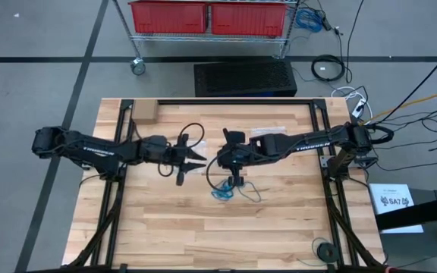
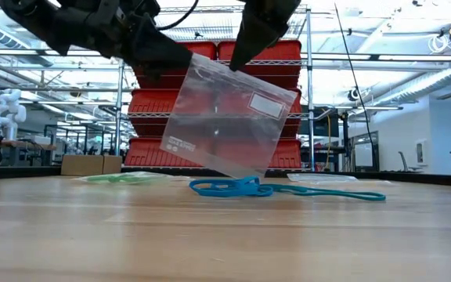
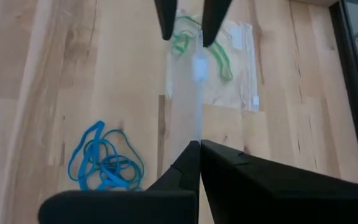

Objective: Sort rubber bands
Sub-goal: Open the center transparent zip bag

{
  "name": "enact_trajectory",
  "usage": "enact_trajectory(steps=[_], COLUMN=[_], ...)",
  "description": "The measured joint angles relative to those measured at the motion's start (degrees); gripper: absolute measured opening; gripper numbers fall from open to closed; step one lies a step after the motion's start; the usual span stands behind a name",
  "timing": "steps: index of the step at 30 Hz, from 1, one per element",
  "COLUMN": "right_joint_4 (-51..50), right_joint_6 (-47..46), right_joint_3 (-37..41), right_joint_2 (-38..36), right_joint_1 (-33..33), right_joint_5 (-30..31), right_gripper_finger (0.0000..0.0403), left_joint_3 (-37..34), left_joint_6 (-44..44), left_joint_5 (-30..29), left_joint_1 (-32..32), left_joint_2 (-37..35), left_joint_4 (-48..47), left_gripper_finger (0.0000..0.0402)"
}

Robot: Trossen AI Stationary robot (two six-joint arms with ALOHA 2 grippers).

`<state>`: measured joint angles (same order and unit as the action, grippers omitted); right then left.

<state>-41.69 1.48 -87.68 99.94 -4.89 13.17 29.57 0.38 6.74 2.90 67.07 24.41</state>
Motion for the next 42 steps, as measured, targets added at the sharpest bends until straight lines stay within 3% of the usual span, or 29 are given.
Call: enact_trajectory(steps=[10,27,42], right_joint_4=[-0.44,-0.55,-0.46], right_joint_6=[0.02,0.02,-2.47], right_joint_3=[0.00,0.00,0.00], right_joint_2=[0.00,0.00,-0.09], right_joint_1=[-0.02,-0.02,-0.04], right_joint_5=[-0.04,-0.02,1.58], right_gripper_finger=[0.0000,0.0000,0.0007], left_joint_3=[2.05,3.88,4.43], left_joint_6=[0.38,1.51,1.92], left_joint_5=[-2.24,-2.40,-2.54], left_joint_1=[0.00,0.00,0.00], left_joint_2=[0.02,3.30,3.26], left_joint_4=[-4.64,-3.99,-5.73], left_gripper_finger=[0.0100,0.0007,0.0003])
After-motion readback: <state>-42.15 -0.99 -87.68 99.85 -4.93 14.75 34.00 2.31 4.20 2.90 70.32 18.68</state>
